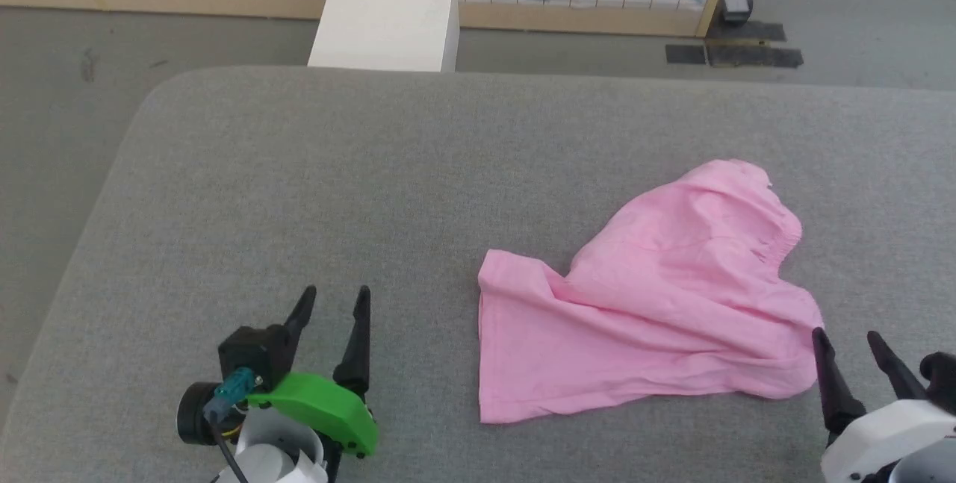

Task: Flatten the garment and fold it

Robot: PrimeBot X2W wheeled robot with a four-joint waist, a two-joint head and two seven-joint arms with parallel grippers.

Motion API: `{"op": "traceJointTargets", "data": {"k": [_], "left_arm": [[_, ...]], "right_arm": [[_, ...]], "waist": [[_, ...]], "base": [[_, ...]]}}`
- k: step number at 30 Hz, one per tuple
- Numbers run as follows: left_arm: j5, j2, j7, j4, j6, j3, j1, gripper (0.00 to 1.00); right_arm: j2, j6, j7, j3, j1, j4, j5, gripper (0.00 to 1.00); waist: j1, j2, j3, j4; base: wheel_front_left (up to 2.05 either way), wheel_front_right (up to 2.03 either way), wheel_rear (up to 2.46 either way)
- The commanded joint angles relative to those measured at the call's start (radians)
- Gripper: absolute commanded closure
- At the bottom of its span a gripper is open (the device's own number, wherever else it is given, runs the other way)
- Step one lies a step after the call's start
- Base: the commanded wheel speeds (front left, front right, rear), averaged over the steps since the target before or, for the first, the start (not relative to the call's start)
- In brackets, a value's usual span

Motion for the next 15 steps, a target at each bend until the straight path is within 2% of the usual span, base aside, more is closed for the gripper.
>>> {"op": "traceJointTargets", "data": {"k": [1, 8, 15], "left_arm": [[-0.009, 0.008, 0.01, -0.007, 0.003, -0.008, 0.016, 0.0], [-0.013, 0.012, 0.096, -0.027, -0.016, -0.061, 0.024, 0.0], [-0.011, -0.003, 0.299, -0.023, -0.094, -0.202, -0.021, 0.0]], "right_arm": [[0.018, -0.002, -0.015, 0.004, 0.024, -0.025, -0.019, 0.0], [0.069, -0.002, -0.001, 0.022, 0.109, -0.154, -0.078, 0.0], [0.091, -0.002, 0.048, 0.036, 0.168, -0.257, -0.1, 0.0]], "waist": [[0.0, 0.0077, -0.027, -0.009], [0.0, 0.0077, -0.066, -0.025], [0.0, 0.0077, -0.076, -0.038]], "base": [[0.0, 0.0, 0.0], [0.0, 0.0, 0.0], [0.0, 0.0, 0.0]]}}
